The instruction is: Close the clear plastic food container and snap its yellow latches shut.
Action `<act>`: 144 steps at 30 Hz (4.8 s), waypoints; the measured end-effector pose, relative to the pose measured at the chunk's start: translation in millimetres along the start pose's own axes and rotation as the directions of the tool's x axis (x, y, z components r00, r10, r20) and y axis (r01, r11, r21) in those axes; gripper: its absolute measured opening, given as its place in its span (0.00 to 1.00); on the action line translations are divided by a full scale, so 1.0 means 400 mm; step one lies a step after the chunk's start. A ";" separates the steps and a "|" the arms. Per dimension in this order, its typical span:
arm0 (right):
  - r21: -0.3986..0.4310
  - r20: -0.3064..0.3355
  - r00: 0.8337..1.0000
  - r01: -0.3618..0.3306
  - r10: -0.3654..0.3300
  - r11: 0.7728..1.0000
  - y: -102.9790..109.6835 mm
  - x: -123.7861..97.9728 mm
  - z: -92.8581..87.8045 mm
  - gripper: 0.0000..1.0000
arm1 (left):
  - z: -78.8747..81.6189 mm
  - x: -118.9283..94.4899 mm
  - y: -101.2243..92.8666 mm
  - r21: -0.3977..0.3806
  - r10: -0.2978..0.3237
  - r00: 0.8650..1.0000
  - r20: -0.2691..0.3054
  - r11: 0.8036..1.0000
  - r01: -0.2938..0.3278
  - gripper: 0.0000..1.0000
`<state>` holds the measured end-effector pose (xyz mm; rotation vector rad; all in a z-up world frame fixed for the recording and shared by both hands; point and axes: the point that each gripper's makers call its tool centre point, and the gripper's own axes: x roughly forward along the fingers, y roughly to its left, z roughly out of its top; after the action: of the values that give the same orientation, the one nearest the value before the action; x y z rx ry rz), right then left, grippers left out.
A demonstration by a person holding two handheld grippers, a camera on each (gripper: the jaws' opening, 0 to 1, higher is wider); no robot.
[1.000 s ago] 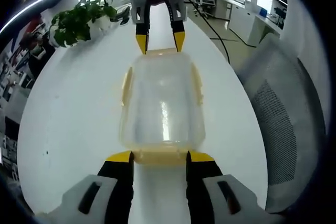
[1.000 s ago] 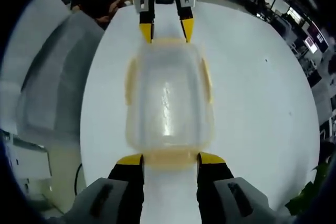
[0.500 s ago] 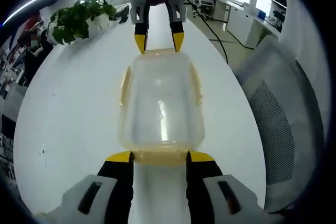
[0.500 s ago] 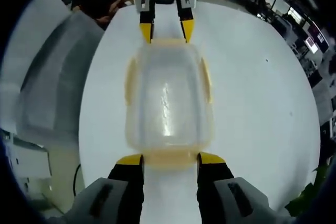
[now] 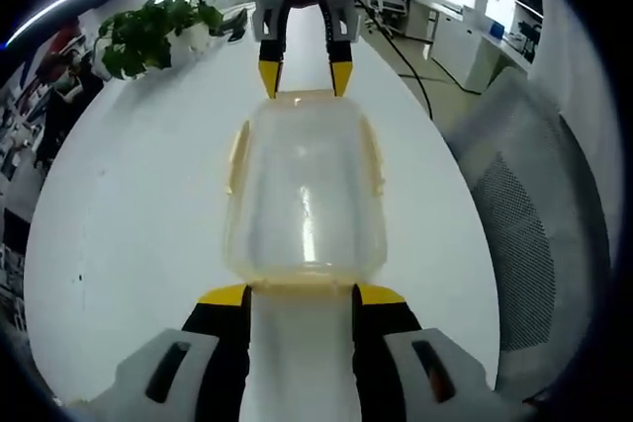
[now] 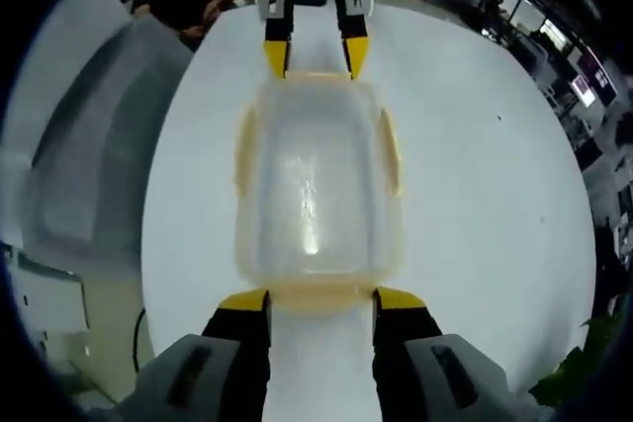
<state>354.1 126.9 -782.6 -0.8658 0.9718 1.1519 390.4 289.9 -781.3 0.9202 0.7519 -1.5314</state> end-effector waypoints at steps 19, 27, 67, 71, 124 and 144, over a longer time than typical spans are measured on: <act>0.160 0.053 0.998 0.034 -0.043 0.987 0.012 -0.044 0.003 0.44 | -0.023 -0.028 0.006 -0.161 0.057 0.997 0.056 0.986 -0.048 0.42; 0.261 0.078 0.995 0.033 -0.055 0.965 0.007 -0.056 0.028 0.41 | -0.007 -0.061 0.013 -0.315 0.085 0.989 0.120 0.948 -0.043 0.42; 0.810 0.099 0.974 0.040 -0.205 0.585 -0.057 -0.039 0.043 0.38 | 0.018 -0.060 0.062 -0.798 0.323 0.944 0.074 0.587 -0.138 0.46; 0.851 0.116 0.970 0.015 -0.216 0.526 -0.055 -0.036 0.045 0.36 | 0.033 -0.035 0.033 -0.819 0.290 0.954 0.082 0.565 -0.101 0.45; 0.878 0.123 0.981 -0.037 -0.150 0.478 -0.027 -0.010 0.040 0.31 | 0.042 0.004 -0.003 -0.871 0.219 0.964 0.148 0.491 0.023 0.34; 0.689 0.024 0.991 0.079 -0.131 0.721 -0.027 -0.036 0.043 0.31 | 0.054 -0.030 0.005 -0.726 0.210 0.973 0.092 0.684 -0.079 0.42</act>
<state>365.6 135.9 -762.7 -0.2602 1.1621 0.6224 389.8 276.7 -760.1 0.2354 1.0226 -1.0026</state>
